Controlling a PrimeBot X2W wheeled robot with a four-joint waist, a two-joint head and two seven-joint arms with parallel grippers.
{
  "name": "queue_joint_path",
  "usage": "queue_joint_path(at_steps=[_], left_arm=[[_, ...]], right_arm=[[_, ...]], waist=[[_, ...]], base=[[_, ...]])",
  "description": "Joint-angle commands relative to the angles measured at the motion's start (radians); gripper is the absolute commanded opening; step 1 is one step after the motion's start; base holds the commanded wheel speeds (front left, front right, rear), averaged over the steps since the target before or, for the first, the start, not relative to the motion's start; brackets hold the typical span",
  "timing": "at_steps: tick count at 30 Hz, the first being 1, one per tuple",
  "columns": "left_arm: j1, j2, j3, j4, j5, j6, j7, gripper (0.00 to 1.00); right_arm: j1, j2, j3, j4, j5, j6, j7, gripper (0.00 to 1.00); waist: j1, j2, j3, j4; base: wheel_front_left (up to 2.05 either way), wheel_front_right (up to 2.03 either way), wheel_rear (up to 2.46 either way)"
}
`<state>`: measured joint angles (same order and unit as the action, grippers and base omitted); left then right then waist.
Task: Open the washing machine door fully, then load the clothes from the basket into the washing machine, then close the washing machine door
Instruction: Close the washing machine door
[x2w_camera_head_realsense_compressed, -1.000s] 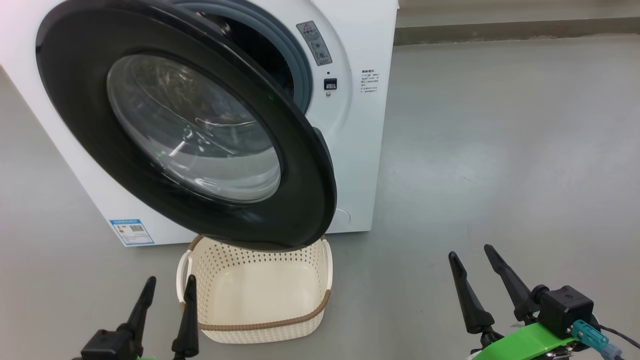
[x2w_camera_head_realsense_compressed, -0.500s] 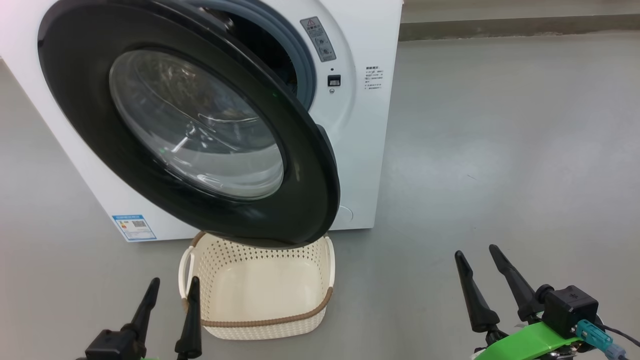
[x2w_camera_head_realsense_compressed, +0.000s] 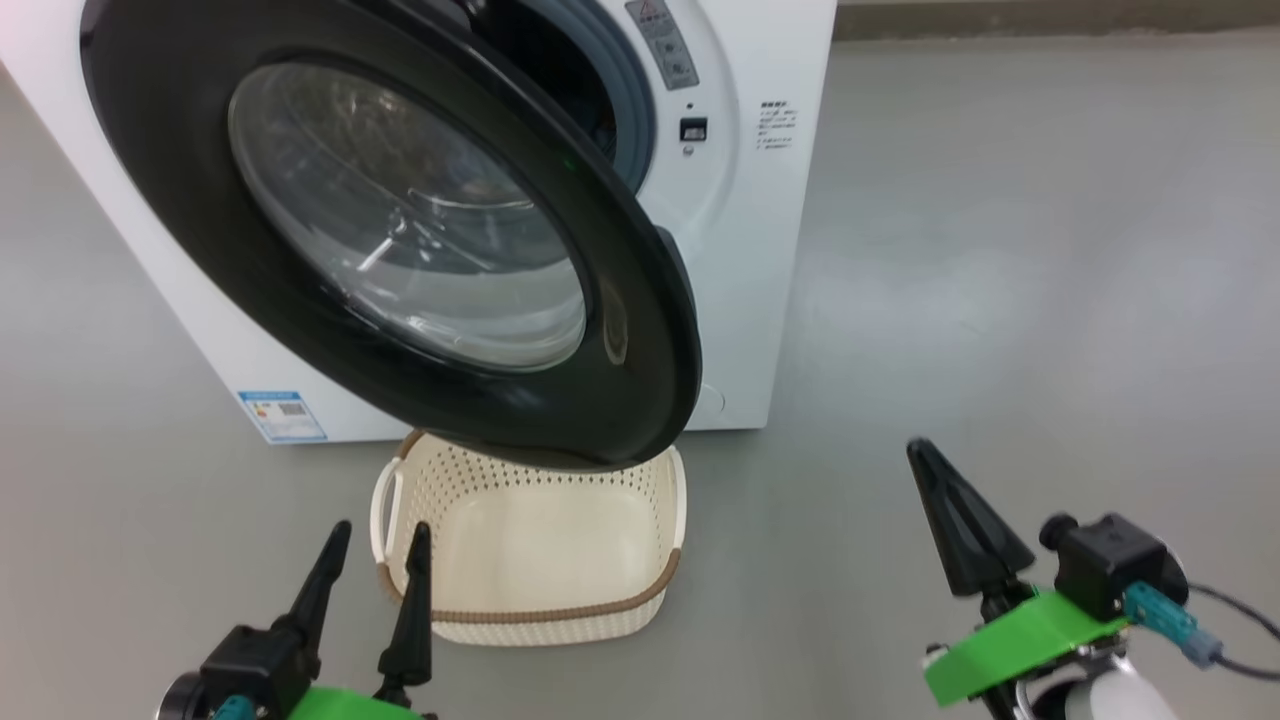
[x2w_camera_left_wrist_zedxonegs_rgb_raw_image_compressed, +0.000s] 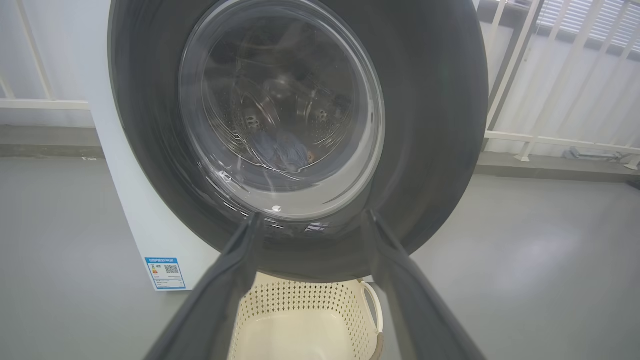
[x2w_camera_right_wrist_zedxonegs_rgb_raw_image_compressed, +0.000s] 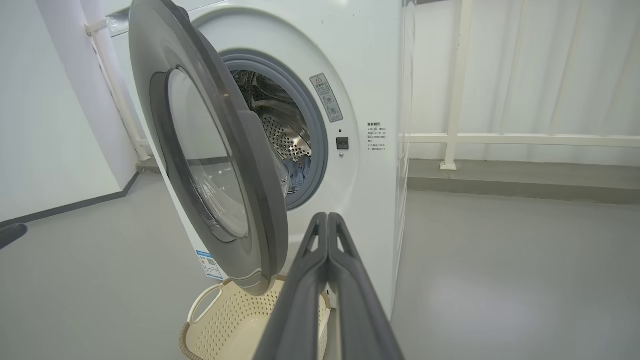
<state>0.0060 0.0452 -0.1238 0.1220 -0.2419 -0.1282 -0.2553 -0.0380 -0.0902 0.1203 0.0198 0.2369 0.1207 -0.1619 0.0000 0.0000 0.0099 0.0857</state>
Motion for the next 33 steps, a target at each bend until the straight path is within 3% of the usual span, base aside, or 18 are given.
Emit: queue_joint_path(at_steps=[1, 21, 33], left_arm=[[-0.061, 0.005, 0.018, -0.023, 0.004, -0.002, -0.006, 1.00], [-0.180, 0.005, -0.072, -0.018, -0.052, 0.016, -0.006, 1.00], [-0.210, 0.005, -0.106, -0.028, -0.078, 0.039, -0.006, 1.00]], right_arm=[[-0.079, -0.028, 0.048, -0.012, -0.003, 0.010, -0.015, 0.00], [-0.486, -0.226, 0.475, 0.144, 0.117, 0.010, -0.065, 0.00], [-0.572, -0.261, 0.508, 0.271, 0.158, 0.010, -0.083, 0.00]], waist=[[0.0000, 0.0000, 0.036, 0.025], [0.0000, 0.0000, 0.207, 0.154], [0.0000, 0.0000, 0.261, 0.207]], base=[[0.00, 0.00, 0.00], [0.00, 0.00, 0.00], [0.00, 0.00, 0.00]])
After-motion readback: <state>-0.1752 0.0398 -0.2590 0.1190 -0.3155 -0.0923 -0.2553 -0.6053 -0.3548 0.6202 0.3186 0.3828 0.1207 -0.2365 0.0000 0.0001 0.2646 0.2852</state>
